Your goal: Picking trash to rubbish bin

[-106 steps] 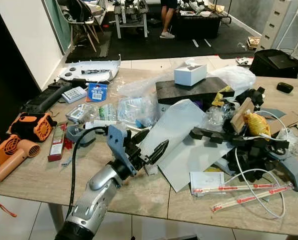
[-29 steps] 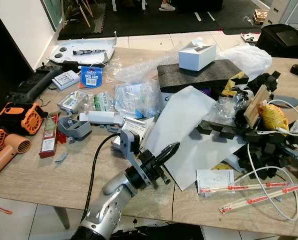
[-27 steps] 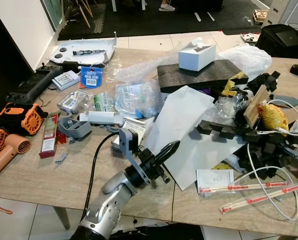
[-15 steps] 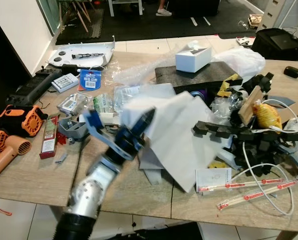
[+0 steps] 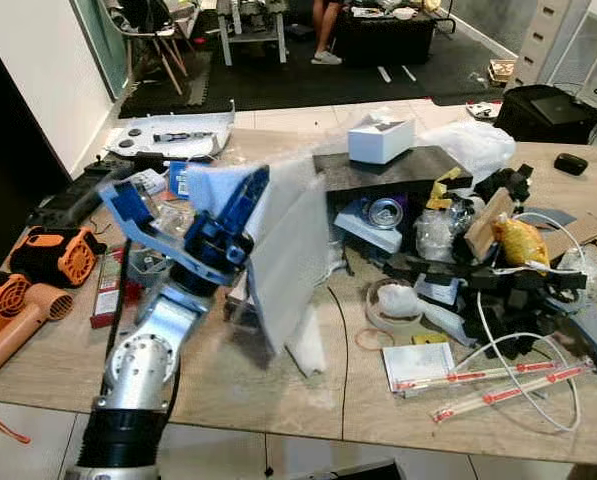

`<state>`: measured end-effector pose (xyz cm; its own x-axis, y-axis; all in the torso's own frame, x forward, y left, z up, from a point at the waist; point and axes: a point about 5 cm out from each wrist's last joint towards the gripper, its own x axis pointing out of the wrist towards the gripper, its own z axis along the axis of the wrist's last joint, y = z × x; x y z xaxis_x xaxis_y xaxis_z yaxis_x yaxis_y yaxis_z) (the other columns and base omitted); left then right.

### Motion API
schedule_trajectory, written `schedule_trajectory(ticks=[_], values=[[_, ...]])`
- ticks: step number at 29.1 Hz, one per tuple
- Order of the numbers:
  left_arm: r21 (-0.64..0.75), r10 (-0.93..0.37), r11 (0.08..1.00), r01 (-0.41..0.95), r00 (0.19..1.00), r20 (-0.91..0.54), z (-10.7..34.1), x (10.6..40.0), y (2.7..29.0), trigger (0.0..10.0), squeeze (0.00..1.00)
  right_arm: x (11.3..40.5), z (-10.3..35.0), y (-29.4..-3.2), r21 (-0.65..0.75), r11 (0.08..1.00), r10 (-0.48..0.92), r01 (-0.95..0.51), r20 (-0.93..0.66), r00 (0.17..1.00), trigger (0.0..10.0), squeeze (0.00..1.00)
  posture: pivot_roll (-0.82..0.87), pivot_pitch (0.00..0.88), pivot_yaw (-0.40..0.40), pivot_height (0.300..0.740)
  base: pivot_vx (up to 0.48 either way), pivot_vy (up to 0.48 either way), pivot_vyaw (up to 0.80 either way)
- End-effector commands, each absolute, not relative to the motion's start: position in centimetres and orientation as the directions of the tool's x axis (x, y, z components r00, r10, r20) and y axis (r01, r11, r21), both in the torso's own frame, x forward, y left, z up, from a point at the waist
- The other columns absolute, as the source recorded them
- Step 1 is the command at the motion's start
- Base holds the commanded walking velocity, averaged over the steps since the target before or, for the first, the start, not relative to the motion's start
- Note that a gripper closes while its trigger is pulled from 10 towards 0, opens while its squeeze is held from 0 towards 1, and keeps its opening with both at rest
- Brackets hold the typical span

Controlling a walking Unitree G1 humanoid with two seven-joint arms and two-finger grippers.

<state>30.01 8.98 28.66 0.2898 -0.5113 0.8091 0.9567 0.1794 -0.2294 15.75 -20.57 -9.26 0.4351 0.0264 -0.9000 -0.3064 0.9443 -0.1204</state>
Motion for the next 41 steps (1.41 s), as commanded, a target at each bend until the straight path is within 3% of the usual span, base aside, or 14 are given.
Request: schedule_trajectory(ticks=[1, 3, 5, 8, 9, 10, 13, 15, 21, 30, 41], values=[[-0.152, -0.539, 0.114, 0.982, 0.189, 0.821, 29.7, 28.6, 9.2, 0.0, 0.00, 15.0, -9.7, -20.0, -0.092, 0.949, 0.043, -0.303, -0.910, 0.412, 10.0, 0.00, -0.16, 0.140, 0.067, 0.740, 0.000, 0.000, 0.00], [-0.112, -0.559, 0.033, 0.993, 0.111, 0.822, 29.6, 27.3, 9.5, 0.0, 0.00, 15.2, -9.6, -19.9, -0.092, 0.950, 0.043, -0.300, -0.909, 0.414, 10.0, 0.00, -0.16, 0.132, 0.068, 0.740, 0.000, 0.000, 0.00], [-0.109, -0.576, 0.016, 0.994, 0.098, 0.811, 29.4, 27.0, 9.6, 0.0, 0.00, 15.2, -9.6, -19.9, -0.092, 0.950, 0.042, -0.299, -0.909, 0.415, 10.0, 0.00, -0.16, 0.132, 0.068, 0.740, 0.000, 0.000, 0.00], [-0.124, -0.624, 0.018, 0.992, 0.108, 0.774, 28.2, 26.7, 9.8, 0.0, 0.00, 15.3, -9.6, -19.9, -0.093, 0.950, 0.042, -0.298, -0.908, 0.417, 10.0, 0.00, -0.15, 0.127, 0.066, 0.740, 0.000, 0.000, 0.00], [-0.150, -0.629, 0.047, 0.988, 0.146, 0.764, 27.6, 26.9, 10.1, 0.0, 0.00, 15.4, -9.5, -19.9, -0.093, 0.950, 0.043, -0.298, -0.908, 0.417, 10.0, 0.00, -0.15, 0.123, 0.064, 0.740, 0.000, 0.000, 0.00], [-0.182, -0.621, 0.078, 0.980, 0.190, 0.761, 27.3, 27.1, 10.5, 0.7, 0.00, 15.4, -9.5, -19.9, -0.092, 0.949, 0.043, -0.300, -0.908, 0.417, 10.0, 0.00, -0.14, 0.121, 0.063, 0.740, 0.000, 0.000, 0.00], [-0.231, -0.596, 0.136, 0.963, 0.266, 0.757, 26.8, 27.4, 11.5, 3.2, 0.00, 15.5, -9.5, -19.8, -0.092, 0.948, 0.045, -0.304, -0.909, 0.415, 10.0, 0.00, -0.14, 0.119, 0.061, 0.740, 0.000, 0.000, 0.00], [-0.271, -0.574, 0.185, 0.945, 0.327, 0.751, 26.6, 27.8, 12.2, 10.0, 0.00, 15.6, -9.5, -19.8, -0.092, 0.947, 0.046, -0.308, -0.909, 0.414, 10.0, 0.00, -0.13, 0.117, 0.056, 0.740, 0.000, 0.000, 0.00], [-0.387, -0.542, 0.293, 0.874, 0.486, 0.686, 25.4, 28.7, 13.5, 10.0, 0.00, 15.6, -9.5, -19.8, -0.095, 0.941, 0.048, -0.324, -0.912, 0.408, 10.0, 0.00, -0.12, 0.114, 0.047, 0.740, 0.000, 0.000, 0.00], [-0.465, -0.593, 0.294, 0.835, 0.541, 0.597, 22.6, 28.6, 12.1, 10.0, 0.00, 15.5, -9.5, -19.9, -0.099, 0.937, 0.046, -0.334, -0.916, 0.400, 10.0, 0.00, -0.12, 0.114, 0.037, 0.740, -0.190, 0.000, 0.00], [-0.491, -0.611, 0.283, 0.824, 0.550, 0.569, 21.4, 28.4, 11.1, 10.0, 0.00, 15.3, -9.6, -20.1, -0.102, 0.935, 0.042, -0.340, -0.920, 0.391, 10.0, 0.00, -0.11, 0.113, 0.031, 0.740, -0.342, 0.000, 0.00]])
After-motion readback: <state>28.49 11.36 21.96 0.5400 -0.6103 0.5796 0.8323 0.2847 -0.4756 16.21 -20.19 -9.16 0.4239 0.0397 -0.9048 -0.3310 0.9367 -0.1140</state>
